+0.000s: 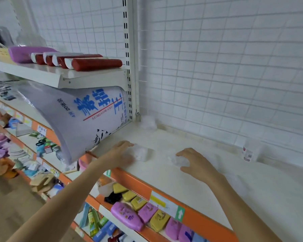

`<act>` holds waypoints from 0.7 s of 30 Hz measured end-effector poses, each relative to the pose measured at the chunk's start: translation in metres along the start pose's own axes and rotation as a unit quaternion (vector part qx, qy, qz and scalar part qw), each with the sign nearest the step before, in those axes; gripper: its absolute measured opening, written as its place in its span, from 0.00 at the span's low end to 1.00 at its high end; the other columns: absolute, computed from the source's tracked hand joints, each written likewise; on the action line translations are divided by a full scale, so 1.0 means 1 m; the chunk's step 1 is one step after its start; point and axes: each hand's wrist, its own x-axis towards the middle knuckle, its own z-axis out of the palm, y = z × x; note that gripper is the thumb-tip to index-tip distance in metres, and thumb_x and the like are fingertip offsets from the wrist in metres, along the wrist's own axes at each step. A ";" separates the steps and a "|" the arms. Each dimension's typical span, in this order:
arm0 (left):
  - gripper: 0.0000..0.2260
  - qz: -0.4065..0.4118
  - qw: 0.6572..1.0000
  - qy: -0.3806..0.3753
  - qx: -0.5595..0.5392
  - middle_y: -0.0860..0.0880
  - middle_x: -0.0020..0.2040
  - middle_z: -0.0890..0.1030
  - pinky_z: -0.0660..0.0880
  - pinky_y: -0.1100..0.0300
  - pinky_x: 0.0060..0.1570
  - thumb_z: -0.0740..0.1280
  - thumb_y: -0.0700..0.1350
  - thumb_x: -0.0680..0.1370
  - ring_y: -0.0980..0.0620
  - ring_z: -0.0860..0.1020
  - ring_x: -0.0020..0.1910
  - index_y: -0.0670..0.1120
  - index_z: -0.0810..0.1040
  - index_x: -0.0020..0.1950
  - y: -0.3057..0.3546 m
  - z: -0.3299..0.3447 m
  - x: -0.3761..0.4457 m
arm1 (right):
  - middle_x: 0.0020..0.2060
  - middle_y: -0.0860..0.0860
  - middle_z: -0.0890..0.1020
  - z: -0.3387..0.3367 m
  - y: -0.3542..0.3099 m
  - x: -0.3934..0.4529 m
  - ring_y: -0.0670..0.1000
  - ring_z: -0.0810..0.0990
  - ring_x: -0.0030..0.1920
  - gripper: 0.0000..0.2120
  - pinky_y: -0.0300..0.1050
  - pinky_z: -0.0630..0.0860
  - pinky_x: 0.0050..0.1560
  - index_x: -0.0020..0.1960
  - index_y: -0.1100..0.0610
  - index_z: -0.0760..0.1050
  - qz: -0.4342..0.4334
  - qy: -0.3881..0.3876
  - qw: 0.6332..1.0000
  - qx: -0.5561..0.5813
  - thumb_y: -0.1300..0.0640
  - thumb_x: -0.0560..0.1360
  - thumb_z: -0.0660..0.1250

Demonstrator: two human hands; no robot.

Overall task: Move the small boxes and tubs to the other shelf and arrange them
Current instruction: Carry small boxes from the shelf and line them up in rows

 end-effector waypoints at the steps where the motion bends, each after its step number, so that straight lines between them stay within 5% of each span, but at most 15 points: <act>1: 0.37 0.003 1.000 -0.003 -0.008 0.49 0.67 0.68 0.66 0.67 0.56 0.61 0.66 0.64 0.52 0.70 0.63 0.47 0.68 0.68 -0.002 0.001 0.005 | 0.61 0.46 0.70 0.000 0.003 0.005 0.49 0.72 0.61 0.22 0.44 0.68 0.61 0.63 0.48 0.71 -0.003 0.001 1.000 0.012 0.57 0.71 0.70; 7: 0.42 0.044 0.998 -0.023 -0.034 0.53 0.63 0.68 0.61 0.72 0.54 0.58 0.69 0.60 0.59 0.67 0.58 0.47 0.68 0.68 -0.007 0.000 0.031 | 0.54 0.47 0.77 -0.005 0.005 0.017 0.48 0.76 0.55 0.17 0.37 0.68 0.53 0.60 0.50 0.74 0.029 0.067 0.993 0.094 0.53 0.72 0.69; 12: 0.31 0.063 0.993 0.045 -0.086 0.50 0.55 0.73 0.65 0.78 0.43 0.62 0.65 0.66 0.56 0.72 0.48 0.44 0.76 0.58 -0.009 0.003 0.044 | 0.42 0.48 0.80 -0.014 -0.007 0.018 0.50 0.79 0.39 0.08 0.37 0.70 0.35 0.53 0.50 0.74 0.104 0.083 0.969 0.210 0.49 0.77 0.61; 15: 0.20 0.022 0.988 0.036 -0.150 0.52 0.46 0.77 0.70 0.67 0.43 0.64 0.65 0.66 0.53 0.77 0.45 0.51 0.78 0.46 -0.003 -0.002 0.049 | 0.41 0.49 0.80 -0.016 -0.012 0.019 0.47 0.78 0.38 0.10 0.35 0.72 0.35 0.50 0.55 0.75 0.134 0.091 0.951 0.262 0.51 0.79 0.58; 17: 0.25 0.008 0.982 0.027 -0.188 0.51 0.37 0.77 0.69 0.60 0.39 0.60 0.69 0.64 0.54 0.76 0.36 0.47 0.78 0.39 -0.004 -0.005 0.052 | 0.41 0.50 0.80 -0.017 -0.013 0.021 0.46 0.77 0.36 0.10 0.34 0.73 0.35 0.49 0.55 0.76 0.144 0.099 0.949 0.262 0.53 0.79 0.57; 19: 0.30 -0.014 0.967 -0.007 -0.255 0.50 0.34 0.79 0.72 0.57 0.38 0.63 0.69 0.67 0.53 0.76 0.34 0.40 0.79 0.41 -0.005 -0.009 0.054 | 0.42 0.52 0.80 -0.018 -0.013 0.023 0.46 0.76 0.34 0.10 0.36 0.73 0.35 0.46 0.52 0.75 0.147 0.104 0.951 0.253 0.55 0.80 0.56; 21: 0.22 -0.051 0.951 -0.053 -0.301 0.49 0.35 0.82 0.77 0.59 0.36 0.64 0.62 0.73 0.51 0.80 0.34 0.42 0.79 0.43 -0.004 -0.011 0.057 | 0.43 0.51 0.80 -0.016 -0.012 0.025 0.45 0.76 0.35 0.11 0.36 0.72 0.36 0.45 0.51 0.76 0.157 0.102 0.952 0.240 0.55 0.80 0.55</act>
